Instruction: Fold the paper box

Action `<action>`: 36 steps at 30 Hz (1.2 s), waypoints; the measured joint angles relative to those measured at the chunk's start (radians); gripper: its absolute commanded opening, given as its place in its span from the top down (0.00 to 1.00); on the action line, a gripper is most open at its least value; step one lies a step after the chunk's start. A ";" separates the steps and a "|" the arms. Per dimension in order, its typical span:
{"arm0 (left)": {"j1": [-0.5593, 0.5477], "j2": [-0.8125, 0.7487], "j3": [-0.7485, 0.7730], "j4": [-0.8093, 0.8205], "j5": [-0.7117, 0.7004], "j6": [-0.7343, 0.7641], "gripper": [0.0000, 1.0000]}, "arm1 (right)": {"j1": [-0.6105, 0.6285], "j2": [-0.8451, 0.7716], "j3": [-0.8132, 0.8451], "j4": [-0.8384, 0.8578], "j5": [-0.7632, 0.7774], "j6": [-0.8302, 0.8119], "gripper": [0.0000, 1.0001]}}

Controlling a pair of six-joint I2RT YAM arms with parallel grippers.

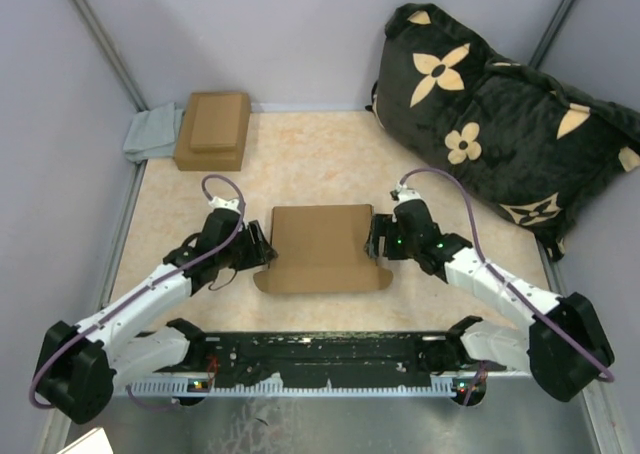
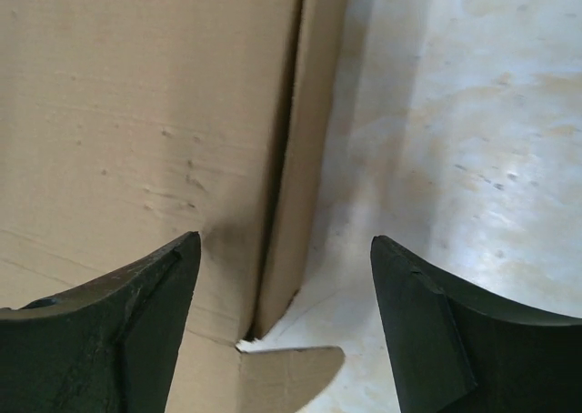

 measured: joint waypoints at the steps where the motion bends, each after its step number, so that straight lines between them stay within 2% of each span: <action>1: 0.000 0.011 -0.007 0.017 -0.003 0.000 0.41 | 0.000 0.023 0.000 0.019 -0.018 -0.003 0.28; 7: 0.000 0.059 -0.057 0.129 -0.007 0.000 0.43 | 0.000 0.149 0.000 0.126 -0.106 -0.023 0.45; 10: 0.000 0.102 -0.064 0.178 -0.005 0.000 0.45 | 0.000 0.180 0.002 0.171 -0.140 -0.029 0.50; 18: 0.005 0.230 -0.019 0.295 0.009 0.007 0.45 | -0.022 0.268 0.062 0.211 -0.150 -0.056 0.50; 24: 0.007 0.332 0.081 0.286 -0.011 0.037 0.45 | -0.049 0.357 0.159 0.196 -0.122 -0.085 0.37; 27: 0.005 0.382 0.166 0.232 -0.031 0.056 0.43 | -0.072 0.388 0.215 0.161 -0.110 -0.091 0.33; 33: 0.000 0.374 0.342 0.093 -0.171 0.079 0.41 | -0.077 0.356 0.343 0.031 -0.001 -0.097 0.26; 35: 0.000 0.346 0.382 0.043 -0.215 0.082 0.40 | -0.077 0.328 0.432 -0.071 0.053 -0.095 0.02; 36: 0.000 0.325 0.395 0.023 -0.230 0.083 0.40 | -0.077 0.311 0.476 -0.111 0.074 -0.086 0.01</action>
